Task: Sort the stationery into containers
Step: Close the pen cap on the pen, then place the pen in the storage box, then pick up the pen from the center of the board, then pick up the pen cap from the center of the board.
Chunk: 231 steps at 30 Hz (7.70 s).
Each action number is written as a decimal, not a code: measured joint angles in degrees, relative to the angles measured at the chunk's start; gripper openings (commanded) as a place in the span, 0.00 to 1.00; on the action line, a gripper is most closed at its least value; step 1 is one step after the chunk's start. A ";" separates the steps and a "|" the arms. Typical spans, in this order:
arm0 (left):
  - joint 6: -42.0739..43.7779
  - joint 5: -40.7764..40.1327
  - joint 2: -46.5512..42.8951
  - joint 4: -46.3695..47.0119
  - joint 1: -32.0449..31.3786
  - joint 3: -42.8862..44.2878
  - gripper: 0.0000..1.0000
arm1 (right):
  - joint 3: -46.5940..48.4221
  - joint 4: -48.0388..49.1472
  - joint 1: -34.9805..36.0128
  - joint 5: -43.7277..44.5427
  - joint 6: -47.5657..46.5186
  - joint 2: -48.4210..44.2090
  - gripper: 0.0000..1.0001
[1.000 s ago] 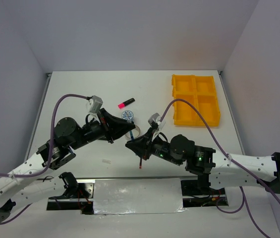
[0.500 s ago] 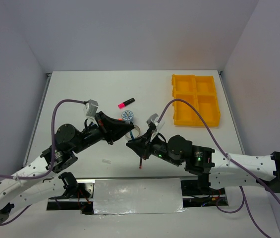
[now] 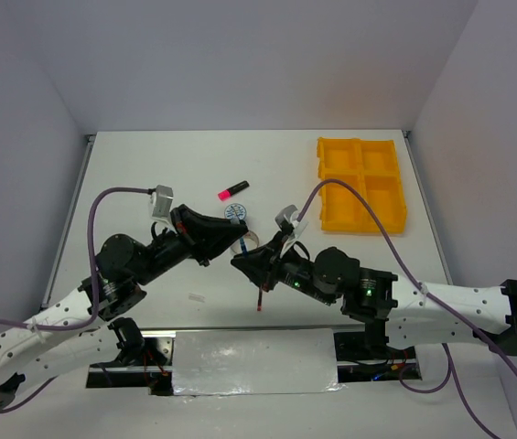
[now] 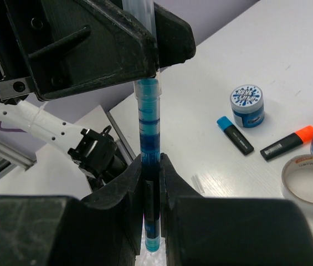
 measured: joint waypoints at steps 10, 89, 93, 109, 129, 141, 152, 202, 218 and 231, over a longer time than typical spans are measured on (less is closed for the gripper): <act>1.64 -2.38 1.38 7.34 -1.97 0.50 0.00 | 9.55 -9.51 -0.02 0.15 -8.17 1.40 0.00; 1.44 -42.73 -17.59 -70.01 -10.47 12.61 0.99 | 16.39 -17.73 -72.41 -15.93 -4.22 44.65 0.60; 1.18 -42.99 -17.59 -70.07 -10.47 12.61 0.99 | 15.78 -18.62 -71.97 -15.82 -3.54 41.31 0.99; -13.16 -55.41 -15.17 -81.96 -10.47 14.21 0.99 | 8.59 -25.62 -35.32 -3.93 4.96 11.41 1.00; -30.34 -63.95 -9.09 -96.24 -10.47 17.00 0.99 | 2.62 -34.97 -9.51 7.08 26.45 35.67 0.96; -28.41 -63.65 -9.20 -94.57 -10.47 17.00 0.99 | 4.15 -34.40 -7.72 7.65 29.11 40.50 0.60; -26.71 -63.04 -11.34 -92.78 -10.47 17.00 0.99 | 4.90 -33.64 -7.50 7.85 28.50 41.51 0.21; -69.66 -31.56 12.59 -75.19 6.60 -0.42 0.99 | -10.23 -34.21 -7.74 2.78 21.42 0.96 0.00; -72.43 -25.68 18.29 -69.16 6.25 -5.73 0.87 | -13.27 -28.76 -6.49 -1.55 20.35 0.68 0.00; -72.32 -21.99 22.25 -64.61 6.23 -7.93 0.79 | -14.29 -26.38 -6.38 -2.54 20.35 -0.87 0.00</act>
